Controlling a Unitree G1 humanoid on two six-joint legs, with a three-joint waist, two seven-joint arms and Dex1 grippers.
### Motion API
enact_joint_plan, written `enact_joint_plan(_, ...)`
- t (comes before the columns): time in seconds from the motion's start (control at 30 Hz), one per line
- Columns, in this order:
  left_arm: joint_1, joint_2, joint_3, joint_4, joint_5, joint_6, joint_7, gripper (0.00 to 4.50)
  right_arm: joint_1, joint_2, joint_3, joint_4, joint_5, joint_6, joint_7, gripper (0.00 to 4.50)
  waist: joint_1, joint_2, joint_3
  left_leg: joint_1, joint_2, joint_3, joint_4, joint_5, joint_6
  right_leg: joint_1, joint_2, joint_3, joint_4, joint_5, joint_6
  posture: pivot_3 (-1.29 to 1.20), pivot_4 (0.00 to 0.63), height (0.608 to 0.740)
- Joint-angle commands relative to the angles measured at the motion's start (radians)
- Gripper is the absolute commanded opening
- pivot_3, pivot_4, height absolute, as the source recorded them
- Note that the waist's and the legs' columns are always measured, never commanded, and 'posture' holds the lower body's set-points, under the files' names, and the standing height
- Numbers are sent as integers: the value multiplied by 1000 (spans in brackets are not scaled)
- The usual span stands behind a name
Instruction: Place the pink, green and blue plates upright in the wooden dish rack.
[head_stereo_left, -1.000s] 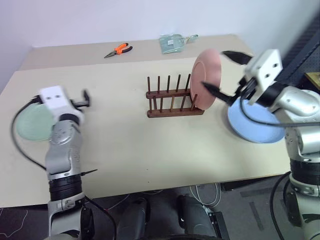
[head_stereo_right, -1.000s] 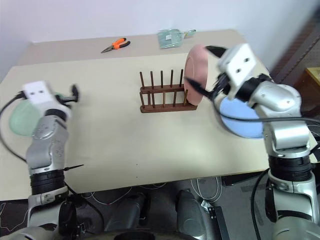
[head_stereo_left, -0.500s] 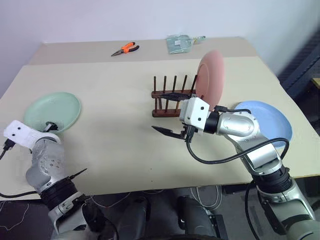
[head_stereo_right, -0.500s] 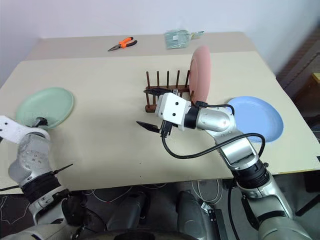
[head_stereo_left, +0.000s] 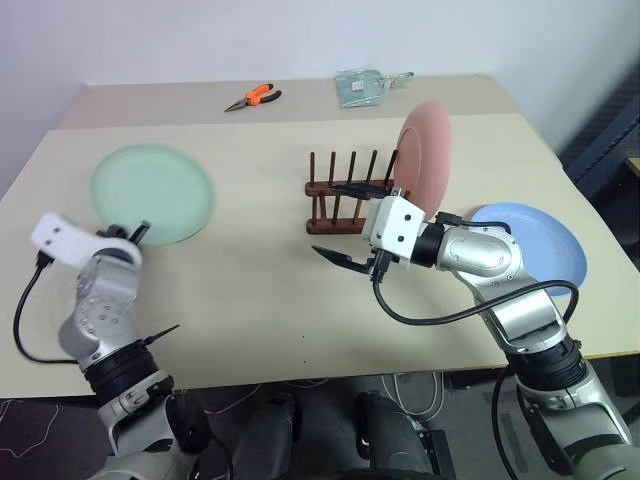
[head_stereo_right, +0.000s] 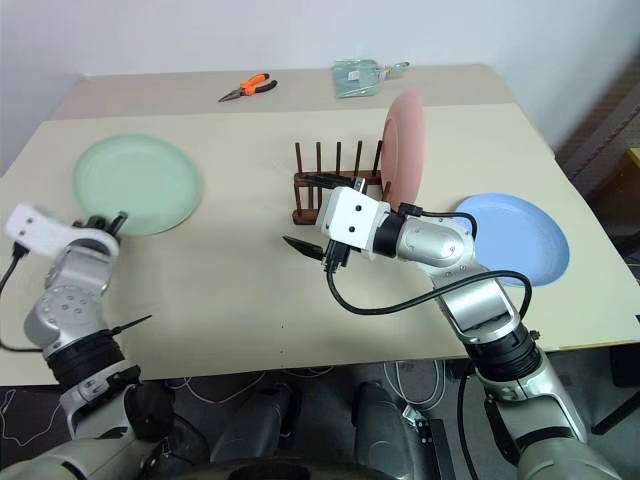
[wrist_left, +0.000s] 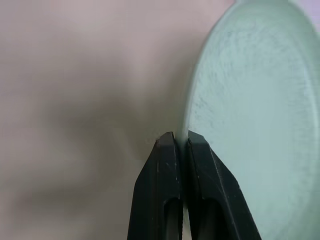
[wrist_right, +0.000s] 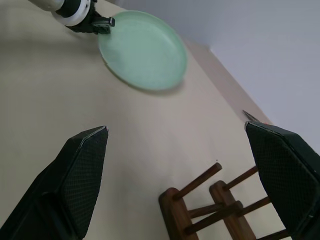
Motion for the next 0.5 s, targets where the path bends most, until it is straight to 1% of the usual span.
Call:
enact_joint_plan(0.03,-61,15,-214,-159,38,-31,-104,16,-68,-18,1,38,-108,-103,-32,4500,-1,0,0,0,0,0,0,0,0,0,0,0,0,0,0,0,150,739)
enact_joint_plan(0.1,-101,-7,-333,-214,62,-22,-126,16,-110,-35,37,109,-213,-193,-52,4500,-3,0,0,0,0,0,0,0,0,0,0,0,0,0,0,0,150,739)
enact_joint_plan(0.17,-142,-49,-405,-251,61,-18,-126,16,-148,-38,61,174,-285,-259,-73,4500,-4,0,0,0,0,1,-1,0,0,0,0,0,0,0,0,0,150,739)
enact_joint_plan(0.3,-177,-127,-466,-291,45,15,-99,16,-231,-35,98,338,-453,-373,-171,4500,-18,0,0,1,0,2,-2,2,-4,-1,0,2,0,0,0,0,150,739)
enact_joint_plan(0.4,-173,-152,-471,-310,26,37,-93,16,-262,-17,108,424,-515,-416,-227,4500,-28,0,0,2,1,2,-2,3,-4,-1,1,2,1,0,0,0,150,739)
enact_joint_plan(0.5,-166,-160,-474,-326,16,63,-93,0,-286,-7,115,480,-581,-449,-280,3624,-27,0,0,2,1,2,-2,3,-4,-1,1,2,1,0,0,0,150,739)
